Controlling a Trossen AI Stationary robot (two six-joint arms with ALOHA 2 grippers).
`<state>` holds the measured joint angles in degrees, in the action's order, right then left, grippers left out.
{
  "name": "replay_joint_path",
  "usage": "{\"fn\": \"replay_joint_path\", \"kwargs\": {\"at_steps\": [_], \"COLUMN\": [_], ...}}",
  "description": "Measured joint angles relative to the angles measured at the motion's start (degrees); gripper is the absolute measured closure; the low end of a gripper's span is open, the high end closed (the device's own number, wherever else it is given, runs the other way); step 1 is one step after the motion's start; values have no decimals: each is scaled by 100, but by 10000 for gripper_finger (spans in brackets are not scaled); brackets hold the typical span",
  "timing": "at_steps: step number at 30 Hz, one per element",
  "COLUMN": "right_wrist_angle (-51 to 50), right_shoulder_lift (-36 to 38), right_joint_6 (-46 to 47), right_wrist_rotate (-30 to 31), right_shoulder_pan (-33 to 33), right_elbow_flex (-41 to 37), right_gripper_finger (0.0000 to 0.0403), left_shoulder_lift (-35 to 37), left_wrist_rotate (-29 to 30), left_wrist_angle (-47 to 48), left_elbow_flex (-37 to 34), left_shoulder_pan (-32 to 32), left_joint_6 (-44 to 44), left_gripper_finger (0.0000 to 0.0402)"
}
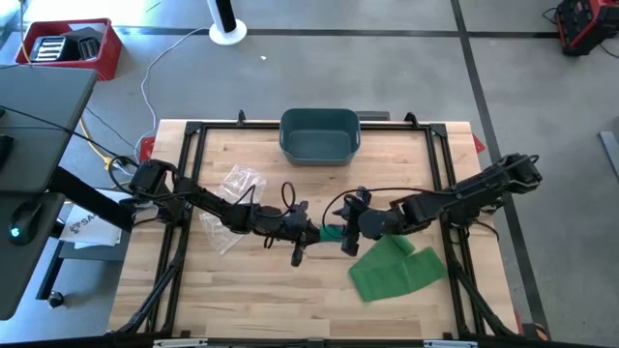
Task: Roll bandage
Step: Roll the blue bandage
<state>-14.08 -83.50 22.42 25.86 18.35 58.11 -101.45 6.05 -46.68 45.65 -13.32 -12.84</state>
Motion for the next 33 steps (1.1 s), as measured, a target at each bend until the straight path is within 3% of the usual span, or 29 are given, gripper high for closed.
{"fn": "replay_joint_path", "kwargs": {"at_steps": [4, 11, 16, 27, 33], "right_wrist_angle": [27, 19, 271, 880, 908], "right_shoulder_lift": [0, 121, 186, -58, -243], "right_joint_6": [-192, -58, -239, -712, -943], "right_wrist_rotate": [-632, -291, -809, -1149, -981], "right_shoulder_pan": [-13, -13, -11, -9, -11], "right_elbow_flex": [0, 0, 0, 2, 2], "right_gripper_finger": [240, 240, 242, 338, 345], "left_shoulder_lift": [0, 0, 0, 0, 0], "left_wrist_rotate": [-45, -18, -17, -7, -3], "left_wrist_angle": [7, 6, 24, 39, 48], "left_elbow_flex": [0, 0, 0, 0, 0], "left_shoulder_pan": [-4, 0, 0, 4, 4], "left_joint_6": [-24, -104, -56, -52, -52], "left_gripper_finger": [394, 394, 394, 394, 394]}}
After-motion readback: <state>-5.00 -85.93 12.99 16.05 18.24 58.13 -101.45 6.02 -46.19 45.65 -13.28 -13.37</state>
